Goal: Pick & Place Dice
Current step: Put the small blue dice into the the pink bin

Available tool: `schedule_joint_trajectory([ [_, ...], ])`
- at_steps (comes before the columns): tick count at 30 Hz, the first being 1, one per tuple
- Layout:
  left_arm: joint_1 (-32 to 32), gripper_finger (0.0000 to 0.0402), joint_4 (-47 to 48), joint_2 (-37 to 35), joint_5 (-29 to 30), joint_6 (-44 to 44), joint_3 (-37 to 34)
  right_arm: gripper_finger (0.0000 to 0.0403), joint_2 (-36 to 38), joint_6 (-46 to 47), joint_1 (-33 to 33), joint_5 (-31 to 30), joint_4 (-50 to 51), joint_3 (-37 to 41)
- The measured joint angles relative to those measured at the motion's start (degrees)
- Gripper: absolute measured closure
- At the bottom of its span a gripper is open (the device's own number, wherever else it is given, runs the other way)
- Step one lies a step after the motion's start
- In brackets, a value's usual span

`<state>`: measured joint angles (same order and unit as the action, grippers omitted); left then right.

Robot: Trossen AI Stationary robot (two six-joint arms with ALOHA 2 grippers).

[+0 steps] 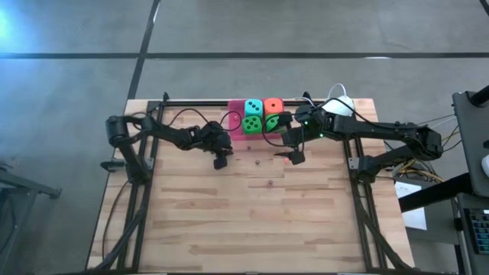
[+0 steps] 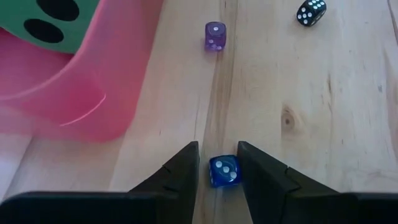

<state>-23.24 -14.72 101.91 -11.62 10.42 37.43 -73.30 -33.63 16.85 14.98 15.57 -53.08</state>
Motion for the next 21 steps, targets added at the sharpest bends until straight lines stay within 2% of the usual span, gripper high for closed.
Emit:
schedule_joint_trajectory([
  [9,0.0,0.0283,3.7,-2.96,0.11,-0.03,-0.37,0.0003,0.0,0.07,0.0,0.0,0.11,0.0],
  [21,0.0,0.0283,3.35,-2.97,0.07,-1.97,-0.37,0.0003,0.01,0.2,-0.01,0.02,0.13,0.0],
])
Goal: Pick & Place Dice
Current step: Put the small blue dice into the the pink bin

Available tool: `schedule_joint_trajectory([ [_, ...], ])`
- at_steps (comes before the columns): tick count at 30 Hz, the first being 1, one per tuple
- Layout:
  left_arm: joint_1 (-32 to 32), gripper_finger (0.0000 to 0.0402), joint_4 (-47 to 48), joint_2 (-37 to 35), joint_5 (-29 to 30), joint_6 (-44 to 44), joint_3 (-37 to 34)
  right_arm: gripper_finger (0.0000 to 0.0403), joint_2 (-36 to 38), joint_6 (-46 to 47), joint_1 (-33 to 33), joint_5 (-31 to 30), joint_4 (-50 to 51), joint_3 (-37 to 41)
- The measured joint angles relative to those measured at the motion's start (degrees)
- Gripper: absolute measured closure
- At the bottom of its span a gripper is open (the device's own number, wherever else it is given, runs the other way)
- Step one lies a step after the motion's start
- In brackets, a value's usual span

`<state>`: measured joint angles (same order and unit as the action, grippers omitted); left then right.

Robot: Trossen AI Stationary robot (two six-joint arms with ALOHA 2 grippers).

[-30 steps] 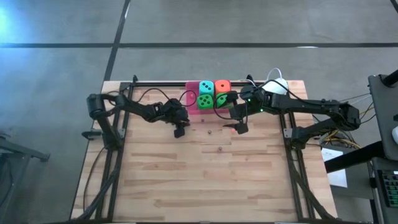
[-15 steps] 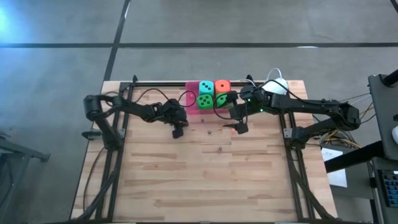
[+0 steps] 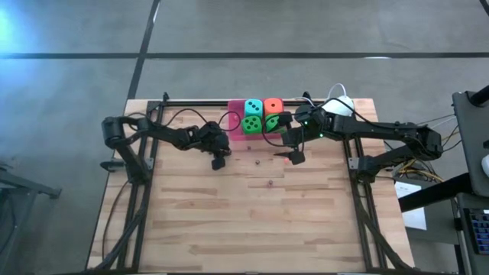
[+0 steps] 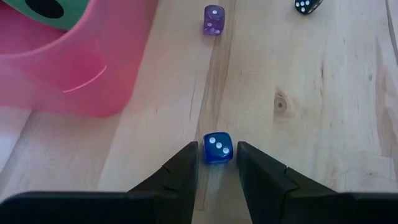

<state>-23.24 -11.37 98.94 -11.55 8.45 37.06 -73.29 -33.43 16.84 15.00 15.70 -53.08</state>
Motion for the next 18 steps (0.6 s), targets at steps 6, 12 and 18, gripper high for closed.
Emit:
schedule_joint_trajectory([
  [6,0.0,0.0284,-0.16,-0.02,-0.02,0.02,0.0,0.0003,0.01,0.0,0.01,-0.02,0.0,0.0],
  [12,0.0,0.0313,-0.25,-0.07,0.13,0.5,0.0,0.0003,-0.01,-0.02,0.0,-0.01,0.0,0.0],
  [18,0.02,0.0363,-0.44,-0.12,-0.07,0.3,0.04,0.0003,0.0,-0.02,0.01,-0.01,0.0,0.0],
])
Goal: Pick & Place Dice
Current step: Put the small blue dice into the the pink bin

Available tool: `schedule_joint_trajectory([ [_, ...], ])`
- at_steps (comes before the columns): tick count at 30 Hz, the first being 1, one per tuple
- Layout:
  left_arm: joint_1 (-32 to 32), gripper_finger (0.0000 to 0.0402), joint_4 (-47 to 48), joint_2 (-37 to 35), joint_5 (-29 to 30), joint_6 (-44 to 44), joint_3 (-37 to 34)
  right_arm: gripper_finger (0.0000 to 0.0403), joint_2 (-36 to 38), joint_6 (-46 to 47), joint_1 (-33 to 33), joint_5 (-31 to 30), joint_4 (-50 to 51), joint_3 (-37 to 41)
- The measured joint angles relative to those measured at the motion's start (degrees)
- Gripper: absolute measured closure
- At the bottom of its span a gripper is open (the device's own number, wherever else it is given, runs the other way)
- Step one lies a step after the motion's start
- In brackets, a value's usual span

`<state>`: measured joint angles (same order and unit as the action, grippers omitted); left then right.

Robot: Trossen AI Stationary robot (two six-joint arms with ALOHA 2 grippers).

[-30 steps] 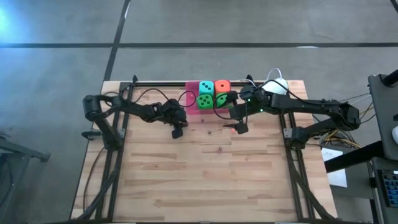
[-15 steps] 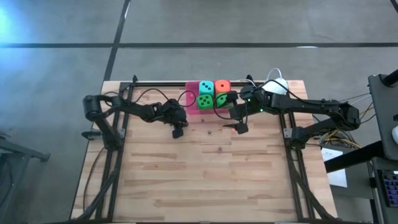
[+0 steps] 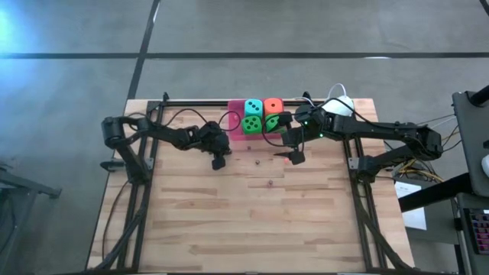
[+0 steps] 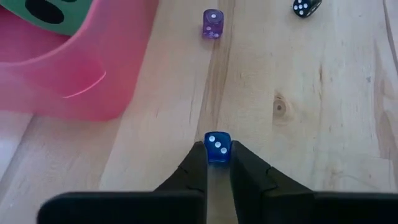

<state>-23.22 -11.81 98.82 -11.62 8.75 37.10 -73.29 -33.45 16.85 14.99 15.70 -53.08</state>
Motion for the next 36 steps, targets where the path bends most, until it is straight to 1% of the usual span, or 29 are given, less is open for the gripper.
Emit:
schedule_joint_trajectory([
  [3,0.0,0.0363,0.17,-0.57,0.0,-1.61,0.62,0.0003,0.0,0.0,-0.01,0.0,0.02,0.0],
  [6,0.0,0.0354,0.95,-2.27,0.0,-2.67,2.05,0.0003,0.01,-0.02,-0.01,0.01,0.02,0.0],
  [12,0.0,0.0351,3.28,-7.89,0.18,-3.06,5.63,0.0003,-0.01,-0.2,0.01,-0.01,0.04,0.0],
  [15,-0.12,0.0352,3.64,-9.52,4.52,-3.08,7.51,0.0003,-0.01,-0.2,-0.01,-0.01,0.04,0.0],
  [17,-0.16,0.0351,3.96,-9.33,7.62,-3.1,8.8,0.0003,-0.01,-0.18,-0.01,0.0,0.02,0.0],
  [19,-0.26,0.0349,4.05,-8.22,8.83,-3.1,9.94,0.0003,-0.01,-0.2,0.01,0.0,0.01,0.0],
  [23,-1.45,0.0348,4.65,-4.51,8.9,-3.1,12.23,0.0003,-0.01,-0.2,-0.01,0.01,-0.04,0.0],
  [26,-3.13,0.0347,4.74,-2.5,10.01,-3.25,13.38,0.0003,0.0,-0.05,-0.01,0.0,-0.06,0.0],
  [30,-4.95,0.0347,6.25,-2.37,10.77,-3.45,14.44,0.0003,-0.01,-0.12,-0.01,-0.01,-0.07,0.0],
  [36,-5.75,0.0338,8.14,-2.67,10.8,-7.12,14.21,0.0003,-0.01,0.0,0.0,0.01,-0.07,0.0],
])
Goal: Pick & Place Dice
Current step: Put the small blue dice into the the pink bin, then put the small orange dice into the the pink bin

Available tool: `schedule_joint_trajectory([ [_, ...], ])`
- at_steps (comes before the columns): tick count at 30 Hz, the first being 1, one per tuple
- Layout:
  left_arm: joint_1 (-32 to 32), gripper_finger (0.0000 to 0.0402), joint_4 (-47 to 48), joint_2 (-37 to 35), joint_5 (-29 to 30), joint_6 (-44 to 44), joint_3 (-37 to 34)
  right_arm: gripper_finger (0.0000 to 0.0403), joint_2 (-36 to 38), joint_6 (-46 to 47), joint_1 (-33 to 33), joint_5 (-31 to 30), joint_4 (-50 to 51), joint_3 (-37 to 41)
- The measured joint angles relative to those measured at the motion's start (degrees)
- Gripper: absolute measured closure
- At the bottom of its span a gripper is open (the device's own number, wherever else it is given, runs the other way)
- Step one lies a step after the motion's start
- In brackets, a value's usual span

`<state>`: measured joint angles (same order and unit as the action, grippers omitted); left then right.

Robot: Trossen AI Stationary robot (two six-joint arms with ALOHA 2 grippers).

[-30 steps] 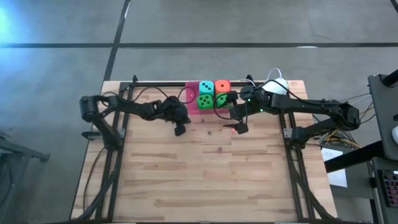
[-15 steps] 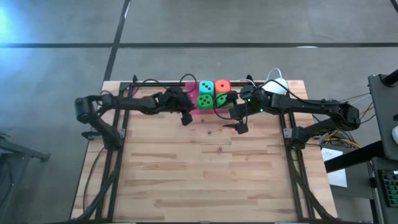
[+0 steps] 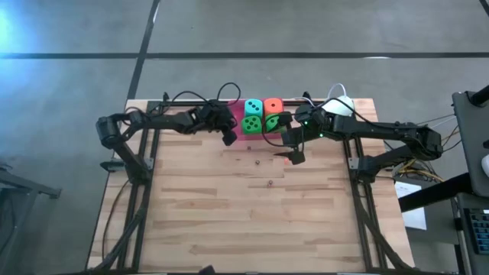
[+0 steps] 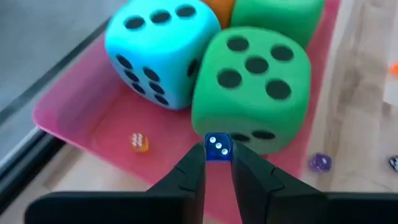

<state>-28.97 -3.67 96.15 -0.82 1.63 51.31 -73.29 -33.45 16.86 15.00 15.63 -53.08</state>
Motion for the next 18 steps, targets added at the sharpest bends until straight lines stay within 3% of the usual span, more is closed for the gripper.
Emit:
schedule_joint_trajectory([
  [18,0.11,0.0187,1.43,-0.01,-0.04,-0.22,0.59,0.0003,0.0,-0.2,-0.01,-0.02,-0.08,0.0],
])
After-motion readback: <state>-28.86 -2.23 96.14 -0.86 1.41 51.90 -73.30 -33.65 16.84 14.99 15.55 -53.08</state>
